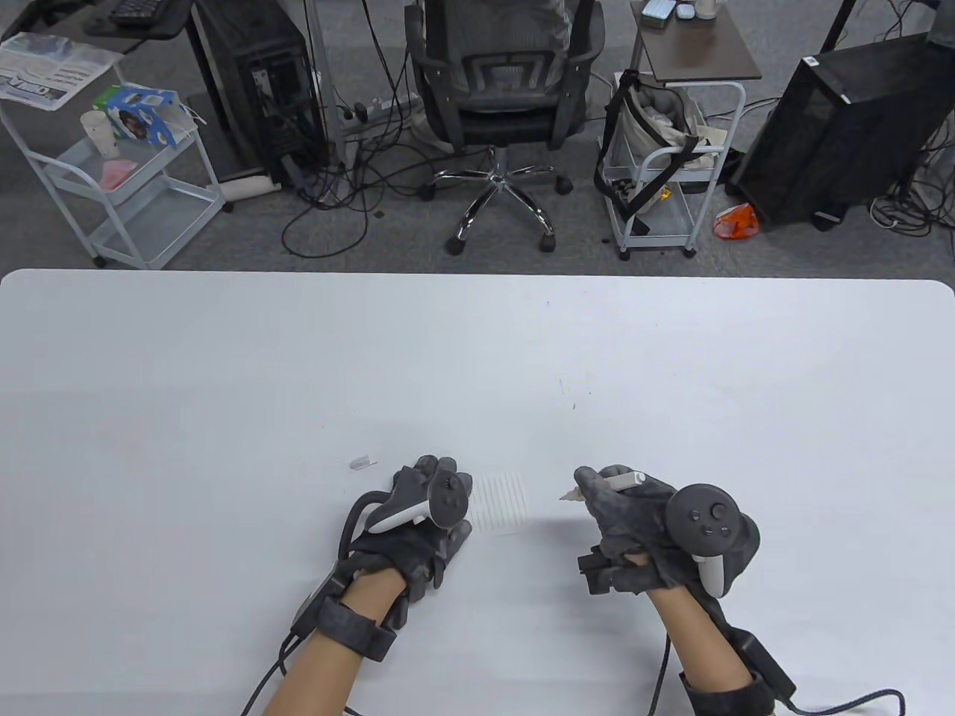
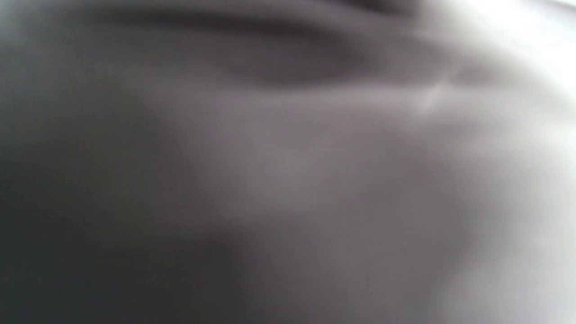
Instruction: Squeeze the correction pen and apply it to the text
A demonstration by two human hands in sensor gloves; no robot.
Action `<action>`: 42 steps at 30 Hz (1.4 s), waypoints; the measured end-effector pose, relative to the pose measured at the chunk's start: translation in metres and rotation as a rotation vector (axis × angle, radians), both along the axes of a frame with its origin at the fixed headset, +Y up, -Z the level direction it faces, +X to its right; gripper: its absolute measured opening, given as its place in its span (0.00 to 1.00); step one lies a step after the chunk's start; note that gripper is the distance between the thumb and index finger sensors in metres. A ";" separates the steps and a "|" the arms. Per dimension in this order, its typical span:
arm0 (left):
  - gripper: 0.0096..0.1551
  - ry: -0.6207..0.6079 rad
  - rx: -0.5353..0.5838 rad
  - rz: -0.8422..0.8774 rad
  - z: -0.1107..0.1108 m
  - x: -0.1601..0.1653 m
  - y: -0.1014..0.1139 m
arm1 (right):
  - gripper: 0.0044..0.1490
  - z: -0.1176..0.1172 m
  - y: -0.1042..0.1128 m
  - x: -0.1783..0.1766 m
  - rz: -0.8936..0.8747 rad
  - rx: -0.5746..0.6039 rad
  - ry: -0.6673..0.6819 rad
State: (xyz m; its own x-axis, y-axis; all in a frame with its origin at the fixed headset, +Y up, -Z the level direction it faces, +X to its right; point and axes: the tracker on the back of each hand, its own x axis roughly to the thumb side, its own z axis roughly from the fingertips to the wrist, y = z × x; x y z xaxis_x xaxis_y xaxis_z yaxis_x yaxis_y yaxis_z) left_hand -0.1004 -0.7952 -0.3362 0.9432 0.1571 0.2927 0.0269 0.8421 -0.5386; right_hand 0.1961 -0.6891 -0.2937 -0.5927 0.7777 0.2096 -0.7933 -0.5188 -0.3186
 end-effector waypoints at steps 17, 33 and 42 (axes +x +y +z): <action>0.45 0.206 0.408 -0.171 -0.023 -0.053 0.075 | 0.25 -0.001 0.001 0.015 -0.147 -0.014 -0.010; 0.44 0.369 0.328 -0.270 -0.045 -0.099 0.045 | 0.25 -0.001 0.000 0.015 -0.135 -0.023 -0.007; 0.42 0.406 0.249 -0.260 -0.052 -0.109 0.027 | 0.25 -0.002 0.000 0.015 -0.120 -0.034 -0.002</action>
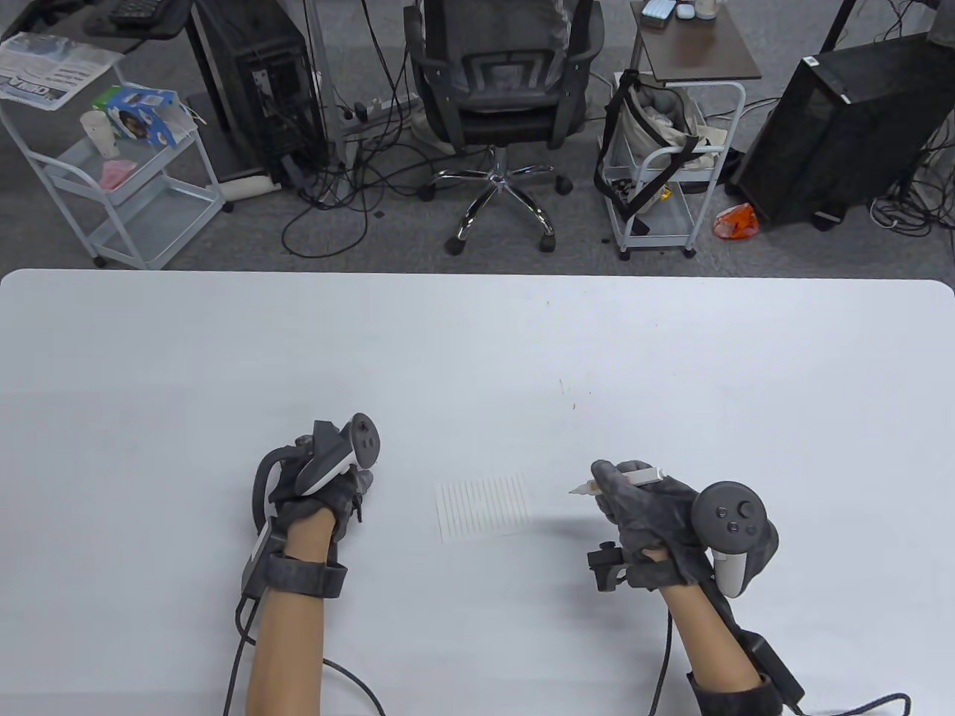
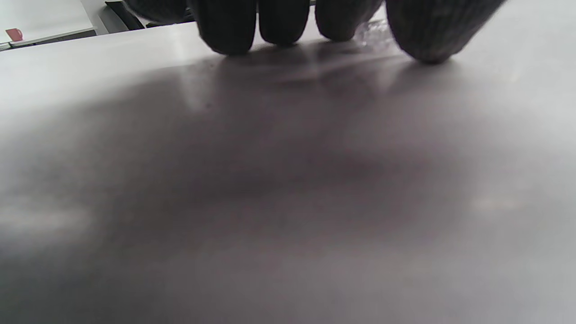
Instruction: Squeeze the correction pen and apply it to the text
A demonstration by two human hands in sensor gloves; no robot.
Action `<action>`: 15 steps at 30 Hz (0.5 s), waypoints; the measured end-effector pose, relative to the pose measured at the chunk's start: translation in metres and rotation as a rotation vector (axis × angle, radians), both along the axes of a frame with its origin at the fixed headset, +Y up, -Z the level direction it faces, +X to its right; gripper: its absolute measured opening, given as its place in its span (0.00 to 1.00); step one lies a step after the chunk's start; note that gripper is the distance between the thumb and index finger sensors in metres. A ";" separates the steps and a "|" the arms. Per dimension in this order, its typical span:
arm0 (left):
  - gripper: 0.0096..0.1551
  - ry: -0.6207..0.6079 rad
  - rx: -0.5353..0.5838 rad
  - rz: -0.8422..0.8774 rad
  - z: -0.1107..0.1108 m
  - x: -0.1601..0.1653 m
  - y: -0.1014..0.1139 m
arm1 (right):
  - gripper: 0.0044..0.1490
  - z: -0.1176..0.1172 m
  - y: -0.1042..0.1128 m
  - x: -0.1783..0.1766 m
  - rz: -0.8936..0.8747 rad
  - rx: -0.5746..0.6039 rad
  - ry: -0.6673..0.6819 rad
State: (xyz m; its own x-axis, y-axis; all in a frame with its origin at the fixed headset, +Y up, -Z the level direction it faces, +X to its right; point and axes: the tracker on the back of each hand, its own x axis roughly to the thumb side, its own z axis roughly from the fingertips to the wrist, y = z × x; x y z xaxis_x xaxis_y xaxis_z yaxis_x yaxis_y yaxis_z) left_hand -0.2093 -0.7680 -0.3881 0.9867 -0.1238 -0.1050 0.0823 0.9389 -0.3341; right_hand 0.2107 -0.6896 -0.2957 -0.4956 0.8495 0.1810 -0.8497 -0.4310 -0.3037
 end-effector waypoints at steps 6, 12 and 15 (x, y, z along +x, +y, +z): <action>0.37 -0.001 0.070 0.014 0.000 0.001 0.001 | 0.25 0.000 -0.001 -0.001 0.001 -0.009 -0.001; 0.31 0.014 0.125 0.009 -0.002 0.006 -0.001 | 0.25 -0.001 -0.001 -0.001 0.003 -0.006 0.003; 0.29 0.032 0.120 0.027 -0.003 0.008 -0.001 | 0.25 -0.001 -0.002 -0.001 0.003 -0.010 -0.001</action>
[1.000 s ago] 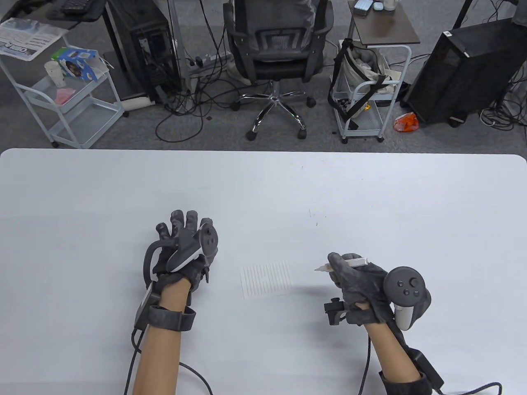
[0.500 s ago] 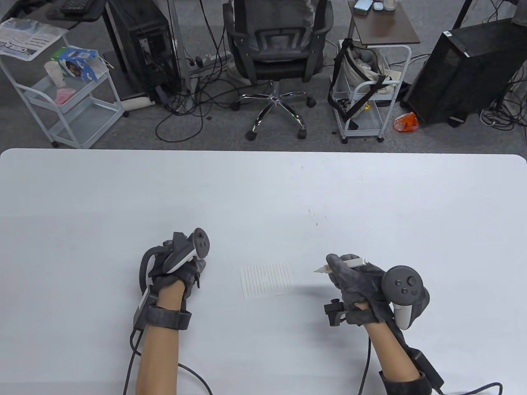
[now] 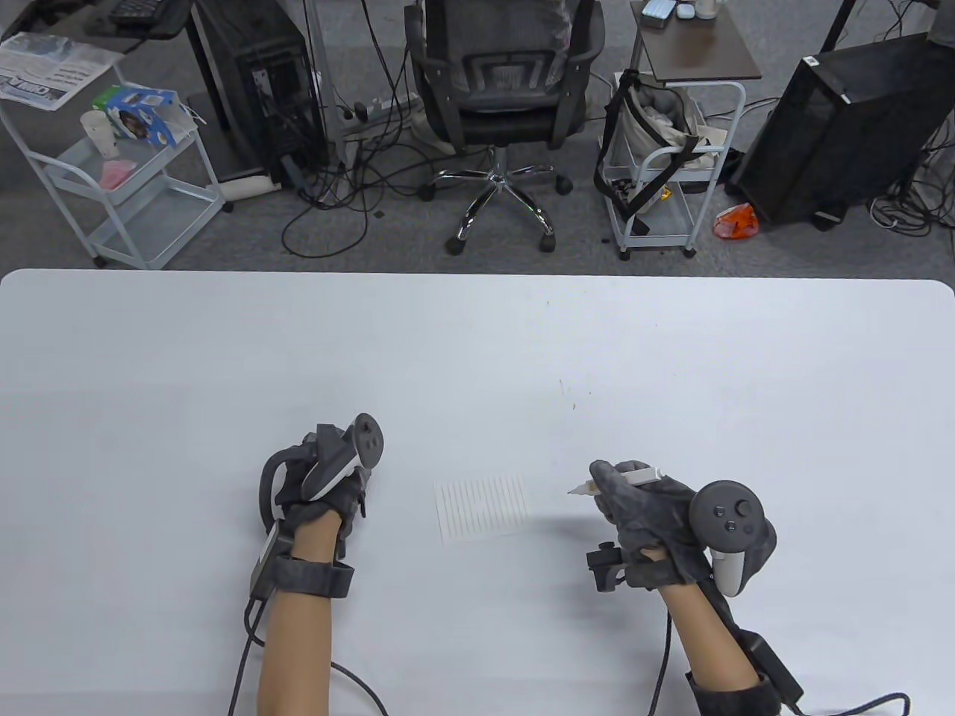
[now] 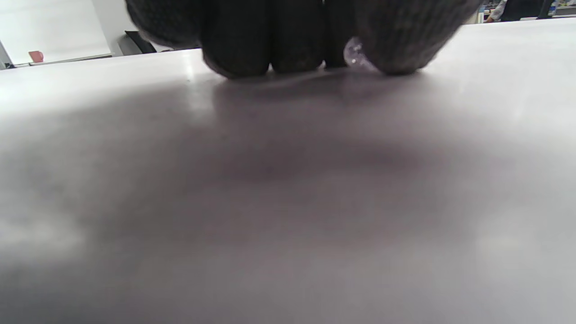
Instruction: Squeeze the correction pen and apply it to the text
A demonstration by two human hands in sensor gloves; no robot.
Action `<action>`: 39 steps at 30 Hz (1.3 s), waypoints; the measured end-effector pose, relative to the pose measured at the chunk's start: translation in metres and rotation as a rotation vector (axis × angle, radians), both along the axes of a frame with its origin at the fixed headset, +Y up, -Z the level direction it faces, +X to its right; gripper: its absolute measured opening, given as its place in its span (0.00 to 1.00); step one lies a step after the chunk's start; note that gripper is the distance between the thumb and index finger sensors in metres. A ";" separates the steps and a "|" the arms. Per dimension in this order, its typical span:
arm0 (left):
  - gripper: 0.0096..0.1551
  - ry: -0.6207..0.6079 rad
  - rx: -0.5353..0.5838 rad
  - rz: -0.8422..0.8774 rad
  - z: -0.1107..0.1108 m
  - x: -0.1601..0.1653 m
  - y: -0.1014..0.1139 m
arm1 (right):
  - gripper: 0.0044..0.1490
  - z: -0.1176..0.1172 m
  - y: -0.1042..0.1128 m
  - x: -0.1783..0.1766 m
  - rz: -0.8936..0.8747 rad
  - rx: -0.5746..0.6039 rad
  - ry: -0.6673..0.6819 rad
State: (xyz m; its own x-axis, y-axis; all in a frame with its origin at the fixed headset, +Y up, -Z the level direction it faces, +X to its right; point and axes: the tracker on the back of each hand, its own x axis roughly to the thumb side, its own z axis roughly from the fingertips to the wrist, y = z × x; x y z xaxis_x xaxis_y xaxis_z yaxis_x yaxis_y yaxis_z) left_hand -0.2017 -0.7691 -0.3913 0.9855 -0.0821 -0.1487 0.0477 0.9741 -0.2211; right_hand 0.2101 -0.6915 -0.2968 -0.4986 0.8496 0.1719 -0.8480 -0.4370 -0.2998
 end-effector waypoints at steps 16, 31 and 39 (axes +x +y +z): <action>0.30 -0.122 0.064 -0.194 0.005 0.019 0.008 | 0.25 -0.004 -0.004 -0.003 -0.011 -0.020 0.015; 0.30 -0.413 0.449 0.222 0.096 0.052 0.079 | 0.25 0.003 -0.004 -0.006 -0.018 0.020 0.018; 0.30 -0.554 0.512 0.332 0.130 0.078 0.071 | 0.26 0.007 -0.007 -0.024 -0.018 0.038 0.079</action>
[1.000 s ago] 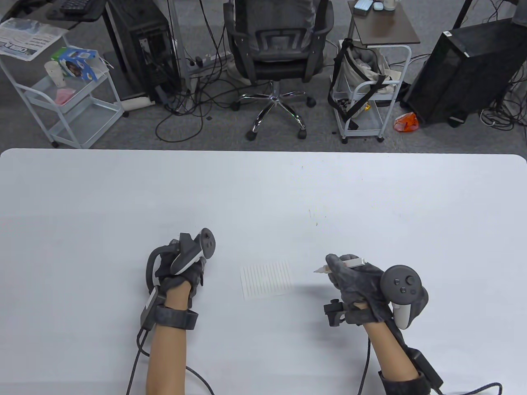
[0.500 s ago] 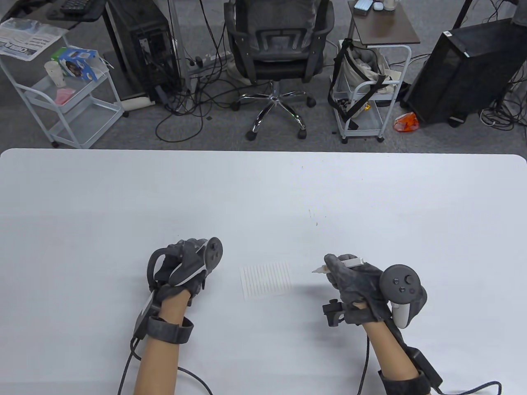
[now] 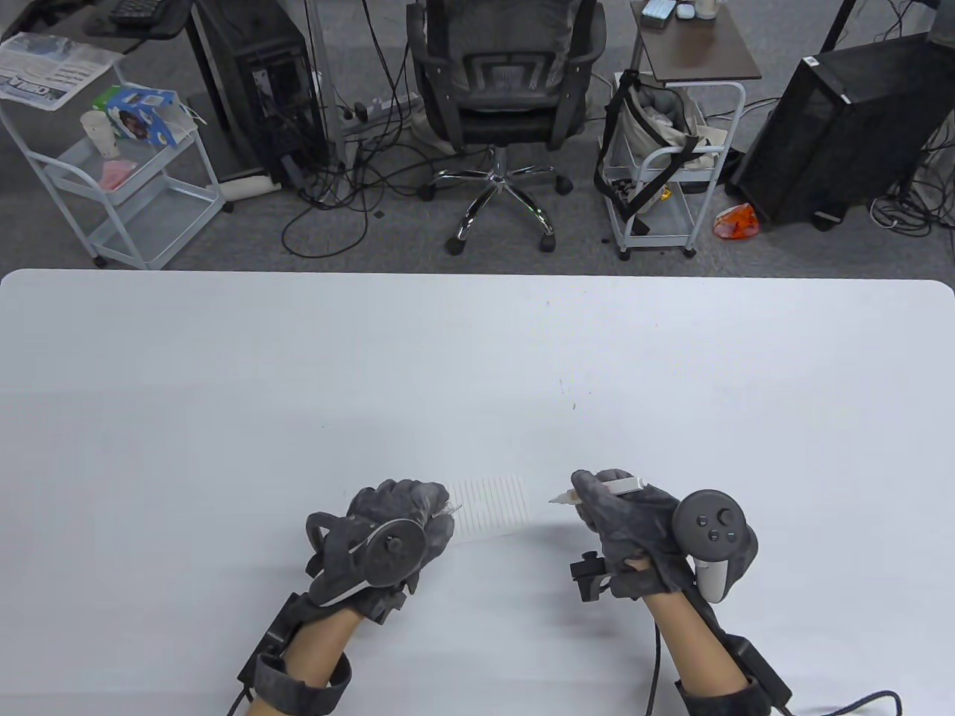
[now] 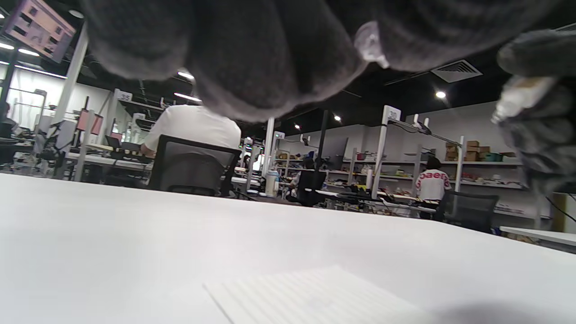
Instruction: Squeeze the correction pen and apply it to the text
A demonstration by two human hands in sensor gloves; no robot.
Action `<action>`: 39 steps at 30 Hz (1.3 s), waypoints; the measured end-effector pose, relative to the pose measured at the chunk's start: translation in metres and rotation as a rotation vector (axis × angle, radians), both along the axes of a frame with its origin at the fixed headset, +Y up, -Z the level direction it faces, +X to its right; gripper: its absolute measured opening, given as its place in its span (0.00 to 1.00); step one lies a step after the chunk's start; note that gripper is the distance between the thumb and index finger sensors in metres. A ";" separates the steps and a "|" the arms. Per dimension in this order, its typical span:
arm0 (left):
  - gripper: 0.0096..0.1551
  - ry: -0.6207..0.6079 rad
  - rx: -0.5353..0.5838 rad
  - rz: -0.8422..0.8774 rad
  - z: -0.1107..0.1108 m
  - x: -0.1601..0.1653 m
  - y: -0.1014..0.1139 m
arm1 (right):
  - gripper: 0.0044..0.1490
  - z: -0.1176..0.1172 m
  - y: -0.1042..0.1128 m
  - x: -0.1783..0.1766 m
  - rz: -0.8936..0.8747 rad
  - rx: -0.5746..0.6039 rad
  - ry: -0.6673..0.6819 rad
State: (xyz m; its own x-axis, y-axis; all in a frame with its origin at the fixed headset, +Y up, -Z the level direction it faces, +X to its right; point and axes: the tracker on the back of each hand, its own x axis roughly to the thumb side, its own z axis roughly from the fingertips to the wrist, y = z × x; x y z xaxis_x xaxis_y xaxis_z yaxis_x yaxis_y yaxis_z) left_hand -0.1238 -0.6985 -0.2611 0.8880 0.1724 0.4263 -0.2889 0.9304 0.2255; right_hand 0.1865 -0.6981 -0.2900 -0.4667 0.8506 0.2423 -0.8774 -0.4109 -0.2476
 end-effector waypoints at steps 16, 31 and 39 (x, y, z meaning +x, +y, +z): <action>0.30 -0.075 0.038 -0.005 0.014 0.027 -0.005 | 0.26 0.009 -0.005 -0.041 -0.095 -0.041 0.150; 0.30 -0.093 0.038 0.014 0.015 0.031 -0.007 | 0.26 0.010 -0.009 -0.051 -0.036 -0.056 0.182; 0.30 -0.103 0.047 0.020 0.017 0.033 -0.007 | 0.26 0.012 -0.013 -0.059 -0.021 -0.067 0.203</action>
State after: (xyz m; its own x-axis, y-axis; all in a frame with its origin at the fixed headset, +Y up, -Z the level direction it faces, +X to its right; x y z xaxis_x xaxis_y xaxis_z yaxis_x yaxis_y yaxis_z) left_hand -0.0911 -0.7054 -0.2440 0.8355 0.1679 0.5232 -0.3317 0.9132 0.2366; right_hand 0.1273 -0.7114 -0.2783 -0.3966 0.8768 0.2718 -0.9148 -0.4021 -0.0379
